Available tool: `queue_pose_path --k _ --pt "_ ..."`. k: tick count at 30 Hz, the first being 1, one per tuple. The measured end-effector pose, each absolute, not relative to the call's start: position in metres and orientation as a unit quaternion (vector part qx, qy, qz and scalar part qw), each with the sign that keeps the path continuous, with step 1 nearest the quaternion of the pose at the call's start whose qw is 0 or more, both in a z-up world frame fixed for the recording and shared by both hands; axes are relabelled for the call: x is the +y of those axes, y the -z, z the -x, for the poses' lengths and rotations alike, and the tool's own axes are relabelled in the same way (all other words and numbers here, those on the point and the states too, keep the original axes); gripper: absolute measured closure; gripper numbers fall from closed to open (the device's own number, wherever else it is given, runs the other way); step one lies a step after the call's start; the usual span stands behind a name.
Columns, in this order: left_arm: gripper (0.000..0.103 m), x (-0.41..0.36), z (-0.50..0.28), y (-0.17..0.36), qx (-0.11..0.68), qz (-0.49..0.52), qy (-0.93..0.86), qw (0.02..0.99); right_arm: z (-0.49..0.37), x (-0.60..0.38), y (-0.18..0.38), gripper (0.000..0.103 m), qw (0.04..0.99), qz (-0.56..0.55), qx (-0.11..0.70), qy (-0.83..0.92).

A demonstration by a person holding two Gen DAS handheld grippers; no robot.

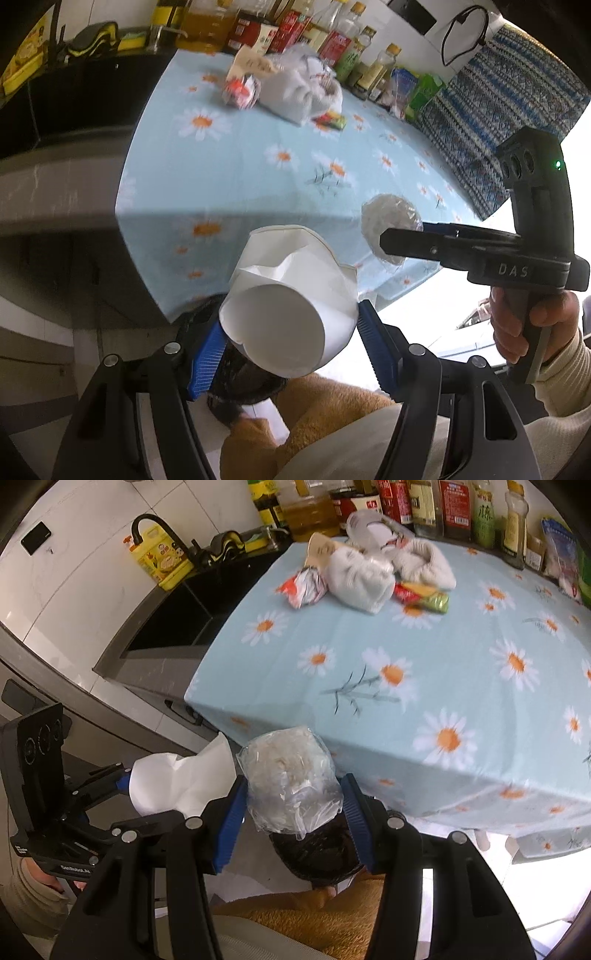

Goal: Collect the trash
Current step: 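Lift the paper cup with the left tool while the right tool carries the plastic bag toward the bin, then open the left tool over the bin while the right tool releases the plastic bag into it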

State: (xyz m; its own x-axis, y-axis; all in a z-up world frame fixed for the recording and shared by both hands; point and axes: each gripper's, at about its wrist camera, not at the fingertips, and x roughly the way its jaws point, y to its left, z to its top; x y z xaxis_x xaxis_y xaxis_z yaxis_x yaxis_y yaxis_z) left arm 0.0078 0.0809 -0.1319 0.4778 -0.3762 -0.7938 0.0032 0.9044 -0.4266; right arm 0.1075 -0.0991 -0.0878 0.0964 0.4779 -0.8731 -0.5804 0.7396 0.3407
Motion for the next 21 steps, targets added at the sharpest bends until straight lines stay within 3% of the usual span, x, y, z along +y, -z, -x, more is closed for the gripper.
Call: queue_pose_path --k 21 --pt "0.037 0.075 0.005 0.225 0.583 0.191 0.094 0.784 -0.085 -0.115 0.185 0.050 0.685 0.037 0.659 -0.310"
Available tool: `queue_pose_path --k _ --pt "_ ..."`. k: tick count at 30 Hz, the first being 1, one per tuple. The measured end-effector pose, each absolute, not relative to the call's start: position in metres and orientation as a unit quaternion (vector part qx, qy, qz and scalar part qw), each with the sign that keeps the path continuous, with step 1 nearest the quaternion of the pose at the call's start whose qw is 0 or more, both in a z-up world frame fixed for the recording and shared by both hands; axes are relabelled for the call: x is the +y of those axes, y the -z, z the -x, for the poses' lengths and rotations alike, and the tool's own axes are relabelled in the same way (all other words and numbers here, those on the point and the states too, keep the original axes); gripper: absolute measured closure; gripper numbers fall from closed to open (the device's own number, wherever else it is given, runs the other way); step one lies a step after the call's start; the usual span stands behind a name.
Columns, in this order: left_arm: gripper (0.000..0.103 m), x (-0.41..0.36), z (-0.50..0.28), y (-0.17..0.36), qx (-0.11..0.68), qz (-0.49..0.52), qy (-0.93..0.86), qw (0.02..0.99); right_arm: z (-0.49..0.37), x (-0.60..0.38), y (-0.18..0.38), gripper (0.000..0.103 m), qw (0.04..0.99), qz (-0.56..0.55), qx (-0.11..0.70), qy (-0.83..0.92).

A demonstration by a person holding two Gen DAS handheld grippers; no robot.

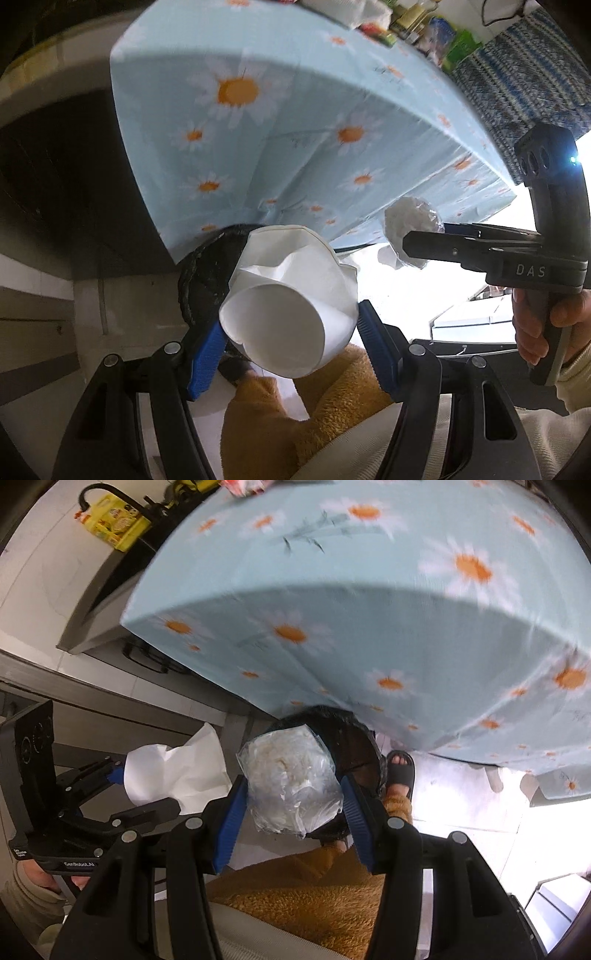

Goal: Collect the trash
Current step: 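Open the left tool over the bin while the right tool releases the plastic bag into it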

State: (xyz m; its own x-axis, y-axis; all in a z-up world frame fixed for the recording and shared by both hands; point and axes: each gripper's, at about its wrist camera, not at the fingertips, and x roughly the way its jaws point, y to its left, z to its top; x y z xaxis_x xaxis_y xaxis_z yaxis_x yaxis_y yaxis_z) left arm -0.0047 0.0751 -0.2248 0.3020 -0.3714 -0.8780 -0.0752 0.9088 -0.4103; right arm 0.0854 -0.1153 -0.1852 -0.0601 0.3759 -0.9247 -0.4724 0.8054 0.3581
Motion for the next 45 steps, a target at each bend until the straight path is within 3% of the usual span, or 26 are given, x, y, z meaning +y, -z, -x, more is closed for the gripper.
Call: queue_pose_path --k 19,21,23,45 --pt "0.036 0.075 -0.010 0.268 0.625 0.208 0.090 0.747 -0.086 -0.115 0.229 0.050 0.655 -0.002 0.699 -0.289" --pt "0.036 0.074 -0.012 0.270 0.630 0.202 0.086 0.745 -0.089 -0.118 0.228 0.040 0.656 -0.012 0.700 -0.281" --pt "0.023 0.074 -0.014 0.274 0.635 0.204 0.086 0.740 -0.094 -0.124 0.228 0.032 0.654 -0.032 0.703 -0.277" --pt "0.022 0.080 -0.014 0.258 0.615 0.217 0.081 0.754 -0.098 -0.138 0.216 0.032 0.669 -0.045 0.694 -0.260"
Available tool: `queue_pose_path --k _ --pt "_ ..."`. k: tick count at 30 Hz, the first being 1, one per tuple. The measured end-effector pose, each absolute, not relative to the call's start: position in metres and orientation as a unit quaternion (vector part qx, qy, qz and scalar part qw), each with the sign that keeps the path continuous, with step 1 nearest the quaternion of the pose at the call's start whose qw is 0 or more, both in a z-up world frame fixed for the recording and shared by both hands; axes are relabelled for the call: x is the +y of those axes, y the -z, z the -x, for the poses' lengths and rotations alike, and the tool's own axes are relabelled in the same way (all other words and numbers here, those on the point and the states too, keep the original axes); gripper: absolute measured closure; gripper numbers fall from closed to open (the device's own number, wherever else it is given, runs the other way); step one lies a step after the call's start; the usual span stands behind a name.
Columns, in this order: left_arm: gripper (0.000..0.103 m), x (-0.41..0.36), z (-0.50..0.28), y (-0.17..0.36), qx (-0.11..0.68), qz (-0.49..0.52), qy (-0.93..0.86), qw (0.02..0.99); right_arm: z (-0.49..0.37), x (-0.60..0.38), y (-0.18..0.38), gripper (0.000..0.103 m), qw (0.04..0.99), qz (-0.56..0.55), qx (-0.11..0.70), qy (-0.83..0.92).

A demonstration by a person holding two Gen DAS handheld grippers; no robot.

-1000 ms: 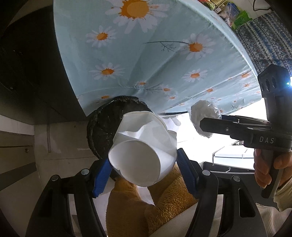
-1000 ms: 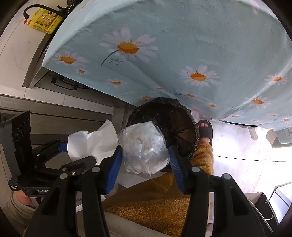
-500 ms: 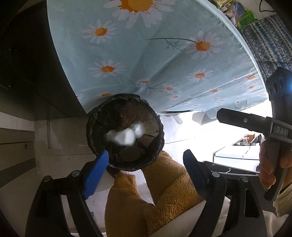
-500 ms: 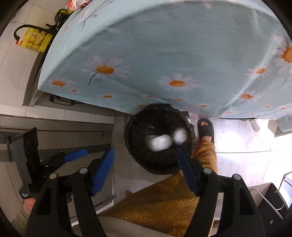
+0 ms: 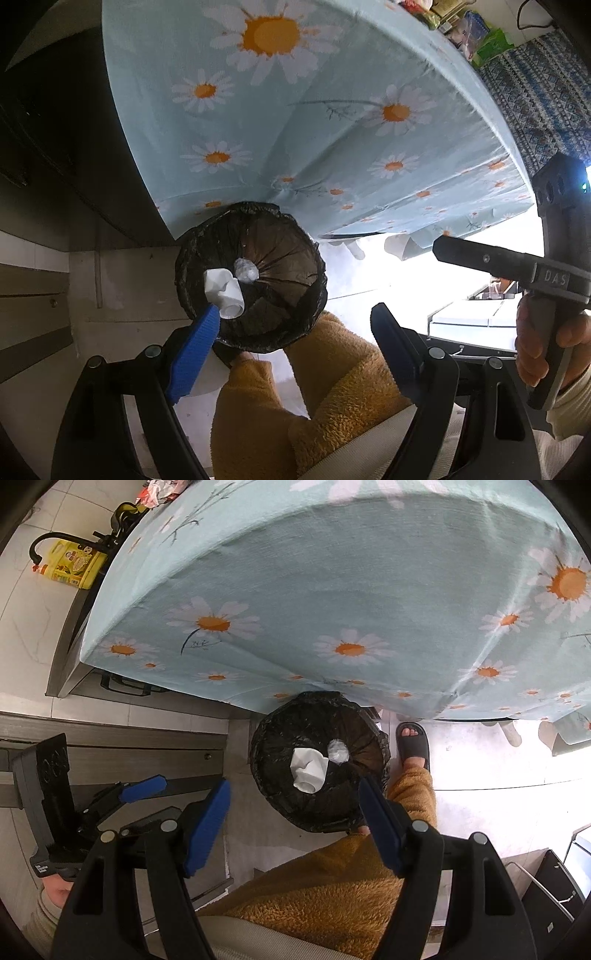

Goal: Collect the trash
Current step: 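Open the left tool over the bin while the right tool releases the plastic bag into it, then move both tools back to the trash pile on the tablecloth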

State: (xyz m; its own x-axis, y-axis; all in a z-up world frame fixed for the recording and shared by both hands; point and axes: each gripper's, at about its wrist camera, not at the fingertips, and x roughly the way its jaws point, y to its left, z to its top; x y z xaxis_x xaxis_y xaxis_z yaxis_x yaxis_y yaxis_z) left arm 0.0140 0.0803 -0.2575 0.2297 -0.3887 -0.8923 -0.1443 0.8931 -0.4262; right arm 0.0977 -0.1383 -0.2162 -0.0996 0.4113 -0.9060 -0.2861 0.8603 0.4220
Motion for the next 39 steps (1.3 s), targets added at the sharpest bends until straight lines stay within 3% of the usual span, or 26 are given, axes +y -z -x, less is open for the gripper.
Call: queue_pose_path --k 27,39 --pt "0.022 0.081 -0.021 0.145 0.508 0.174 0.125 0.834 -0.093 -0.148 0.108 0.032 0.757 -0.052 0.598 -0.258" --pt "0.022 0.095 -0.056 0.118 0.480 0.163 0.105 0.856 -0.134 -0.154 0.083 0.032 0.778 -0.030 0.572 -0.259"
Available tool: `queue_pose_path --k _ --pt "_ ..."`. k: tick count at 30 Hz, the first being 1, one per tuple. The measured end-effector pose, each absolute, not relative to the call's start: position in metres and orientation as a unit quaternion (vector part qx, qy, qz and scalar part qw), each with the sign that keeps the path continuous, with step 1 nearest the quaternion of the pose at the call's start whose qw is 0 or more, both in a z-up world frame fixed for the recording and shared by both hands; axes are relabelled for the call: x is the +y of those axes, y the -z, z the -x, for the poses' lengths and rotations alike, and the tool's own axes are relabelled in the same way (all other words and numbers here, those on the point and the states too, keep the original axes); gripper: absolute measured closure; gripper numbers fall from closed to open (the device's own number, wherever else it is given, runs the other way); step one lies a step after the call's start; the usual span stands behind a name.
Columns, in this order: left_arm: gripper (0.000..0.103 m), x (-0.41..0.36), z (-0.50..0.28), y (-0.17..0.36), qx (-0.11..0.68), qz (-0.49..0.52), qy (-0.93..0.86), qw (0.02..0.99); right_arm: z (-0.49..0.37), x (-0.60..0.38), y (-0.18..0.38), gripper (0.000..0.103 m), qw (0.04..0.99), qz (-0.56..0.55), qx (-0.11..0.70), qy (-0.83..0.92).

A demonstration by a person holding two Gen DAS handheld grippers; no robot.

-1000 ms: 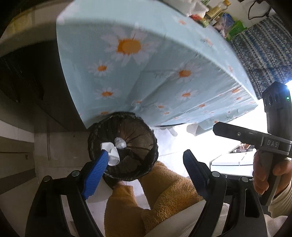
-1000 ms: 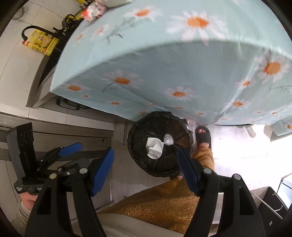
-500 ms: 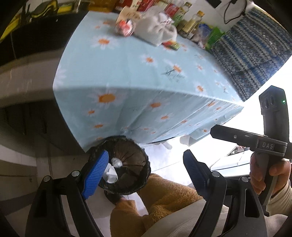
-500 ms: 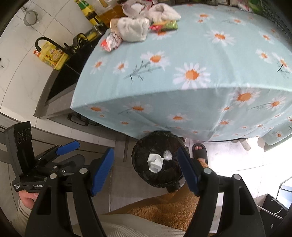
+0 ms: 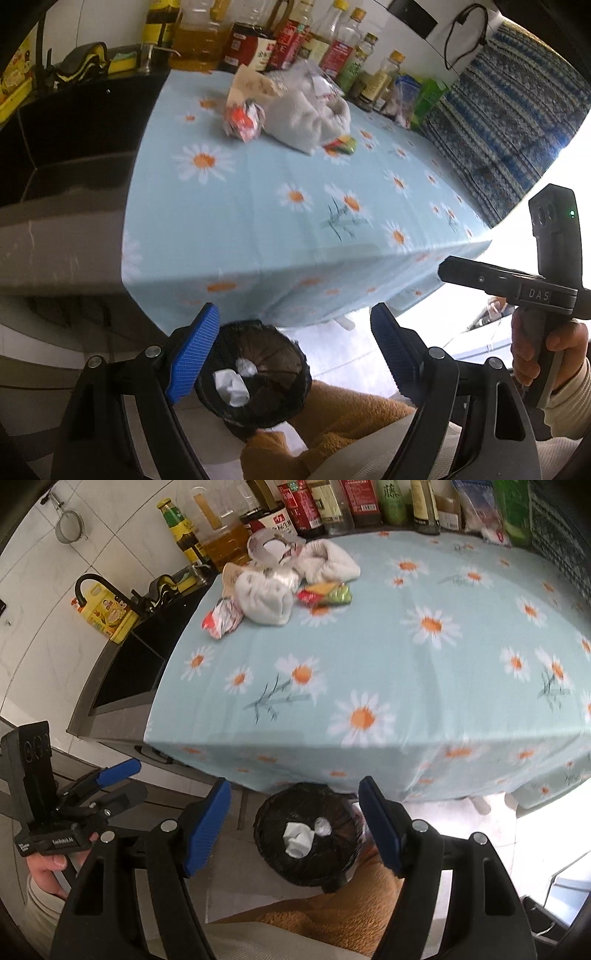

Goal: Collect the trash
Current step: 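Move both tools back to the trash pile on the tablecloth, then grasp the crumpled orange wrapper with the left tool while the right tool grasps the yellow snack bag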

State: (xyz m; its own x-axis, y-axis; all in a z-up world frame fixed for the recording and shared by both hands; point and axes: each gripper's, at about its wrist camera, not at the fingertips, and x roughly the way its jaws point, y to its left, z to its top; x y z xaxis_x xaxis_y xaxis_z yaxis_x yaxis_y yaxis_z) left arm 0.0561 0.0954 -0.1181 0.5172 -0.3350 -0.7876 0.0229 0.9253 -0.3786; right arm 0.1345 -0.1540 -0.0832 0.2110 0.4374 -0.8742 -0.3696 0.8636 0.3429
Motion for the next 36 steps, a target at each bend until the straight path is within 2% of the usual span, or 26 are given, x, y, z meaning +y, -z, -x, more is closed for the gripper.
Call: queue_pose_path --k 19,36 --pt "0.022 0.113 -0.186 0.108 0.481 0.143 0.044 0.864 -0.276 -0.150 0.095 0.032 0.768 0.017 0.571 -0.288" --pt "0.022 0.118 -0.260 0.136 0.511 0.117 0.011 0.852 -0.338 -0.113 0.126 0.032 0.745 0.072 0.578 -0.327"
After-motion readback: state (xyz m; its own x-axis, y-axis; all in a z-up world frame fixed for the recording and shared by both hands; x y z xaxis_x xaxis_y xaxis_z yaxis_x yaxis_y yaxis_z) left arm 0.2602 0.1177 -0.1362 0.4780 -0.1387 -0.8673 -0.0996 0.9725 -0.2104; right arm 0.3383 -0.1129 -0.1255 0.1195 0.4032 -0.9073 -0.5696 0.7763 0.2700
